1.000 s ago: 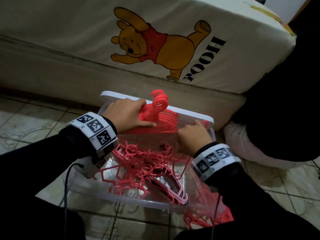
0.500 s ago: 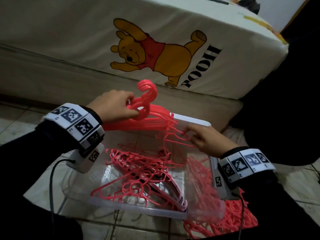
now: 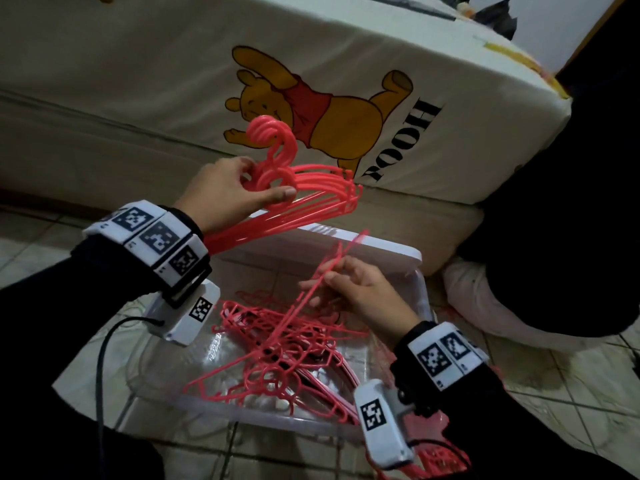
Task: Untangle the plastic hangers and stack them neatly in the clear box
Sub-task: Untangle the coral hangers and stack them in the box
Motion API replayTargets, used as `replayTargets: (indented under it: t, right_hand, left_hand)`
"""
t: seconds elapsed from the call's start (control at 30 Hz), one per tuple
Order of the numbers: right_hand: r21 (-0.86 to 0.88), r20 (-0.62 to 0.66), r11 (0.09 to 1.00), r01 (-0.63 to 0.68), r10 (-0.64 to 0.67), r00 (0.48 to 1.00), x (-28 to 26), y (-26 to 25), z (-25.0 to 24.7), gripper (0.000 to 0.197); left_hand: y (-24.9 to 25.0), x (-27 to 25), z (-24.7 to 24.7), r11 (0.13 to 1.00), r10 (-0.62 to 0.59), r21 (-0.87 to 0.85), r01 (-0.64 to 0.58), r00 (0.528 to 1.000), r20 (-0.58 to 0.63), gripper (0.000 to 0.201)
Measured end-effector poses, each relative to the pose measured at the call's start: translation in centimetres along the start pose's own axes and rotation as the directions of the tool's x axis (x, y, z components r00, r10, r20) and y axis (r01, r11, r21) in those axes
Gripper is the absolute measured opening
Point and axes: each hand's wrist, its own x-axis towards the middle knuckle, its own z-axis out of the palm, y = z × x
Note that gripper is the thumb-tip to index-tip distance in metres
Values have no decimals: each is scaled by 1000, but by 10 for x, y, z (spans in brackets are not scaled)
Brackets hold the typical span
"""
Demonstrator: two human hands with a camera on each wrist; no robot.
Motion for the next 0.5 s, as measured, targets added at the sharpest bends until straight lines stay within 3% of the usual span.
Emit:
replayTargets:
  t: [0.1, 0.2, 0.3, 0.5]
  right_hand:
    - [-147, -125, 973, 176, -195, 973, 3, -6, 5, 8]
    - [-408, -237, 864, 297, -414, 879, 10, -11, 2, 6]
    - [-489, -274, 811, 322, -493, 826, 18, -15, 2, 9]
    - [-580, -240, 729, 364, -580, 778, 30, -17, 18, 7]
  left_hand:
    - [0, -2, 2, 1000, 22, -2, -22, 999, 24, 59]
    - [0, -5, 8, 999, 39, -18, -38, 998, 57, 69]
    - [3, -10, 20, 998, 42, -58, -36, 994, 102, 78]
    - [16, -19, 42, 996, 64, -76, -53, 987, 150, 83]
